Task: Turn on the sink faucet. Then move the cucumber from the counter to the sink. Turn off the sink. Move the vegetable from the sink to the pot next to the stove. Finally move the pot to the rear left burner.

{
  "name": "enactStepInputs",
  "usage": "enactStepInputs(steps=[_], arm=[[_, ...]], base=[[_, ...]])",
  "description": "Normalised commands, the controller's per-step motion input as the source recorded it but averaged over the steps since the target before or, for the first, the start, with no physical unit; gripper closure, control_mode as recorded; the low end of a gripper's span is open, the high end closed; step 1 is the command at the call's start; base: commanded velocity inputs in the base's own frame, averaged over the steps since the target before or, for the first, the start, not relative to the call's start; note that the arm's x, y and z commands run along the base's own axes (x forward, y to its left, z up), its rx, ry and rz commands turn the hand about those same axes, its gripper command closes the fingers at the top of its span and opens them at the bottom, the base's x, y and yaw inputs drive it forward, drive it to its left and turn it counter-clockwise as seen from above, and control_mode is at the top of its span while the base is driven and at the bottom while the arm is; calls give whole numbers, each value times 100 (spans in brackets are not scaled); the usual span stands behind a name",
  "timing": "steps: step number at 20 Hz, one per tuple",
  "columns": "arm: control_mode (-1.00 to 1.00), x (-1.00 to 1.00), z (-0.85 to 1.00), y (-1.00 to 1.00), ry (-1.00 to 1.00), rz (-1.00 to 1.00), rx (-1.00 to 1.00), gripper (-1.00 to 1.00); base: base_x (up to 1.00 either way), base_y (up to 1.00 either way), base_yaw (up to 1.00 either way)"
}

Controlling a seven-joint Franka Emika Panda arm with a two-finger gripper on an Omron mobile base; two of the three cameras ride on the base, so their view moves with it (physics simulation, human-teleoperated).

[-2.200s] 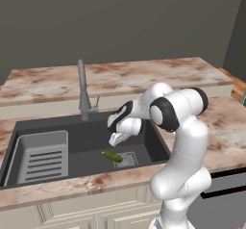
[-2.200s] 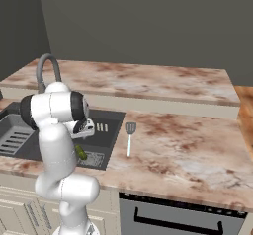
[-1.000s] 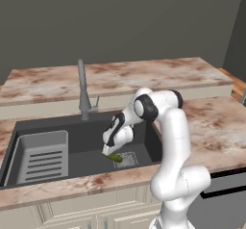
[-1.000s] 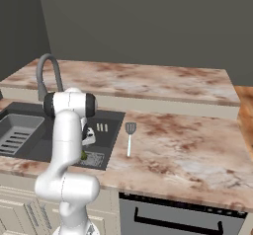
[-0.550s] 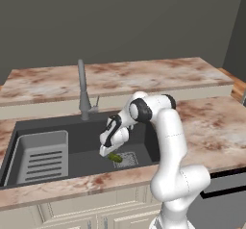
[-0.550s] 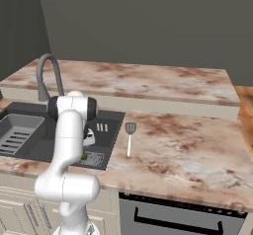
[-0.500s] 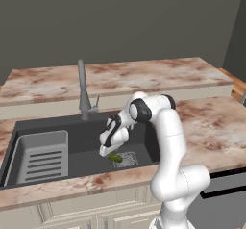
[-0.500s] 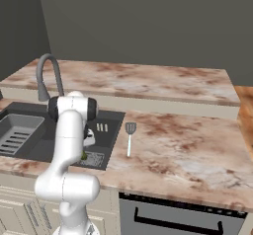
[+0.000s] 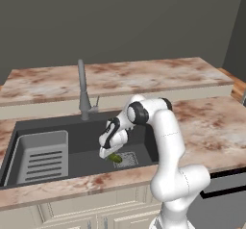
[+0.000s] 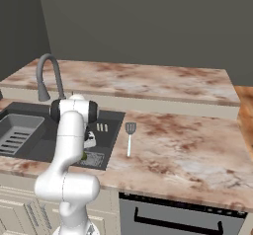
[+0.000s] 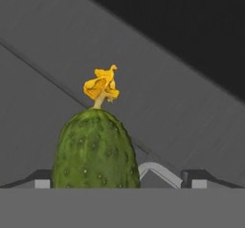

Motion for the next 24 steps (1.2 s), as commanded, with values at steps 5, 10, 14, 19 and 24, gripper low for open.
enactStepInputs(steps=[5,10,14,19,24], arm=[[-100,0,-31,0,0,0,0,-100],[-100,0,-41,0,-1,0,0,100],[-100,-2,-50,0,-5,0,0,100],[-100,-2,-29,0,-1,0,0,100],[-100,0,-6,1,0,0,0,100]], base=[[0,0,0],[0,0,0],[0,0,0],[0,0,0],[0,0,0]])
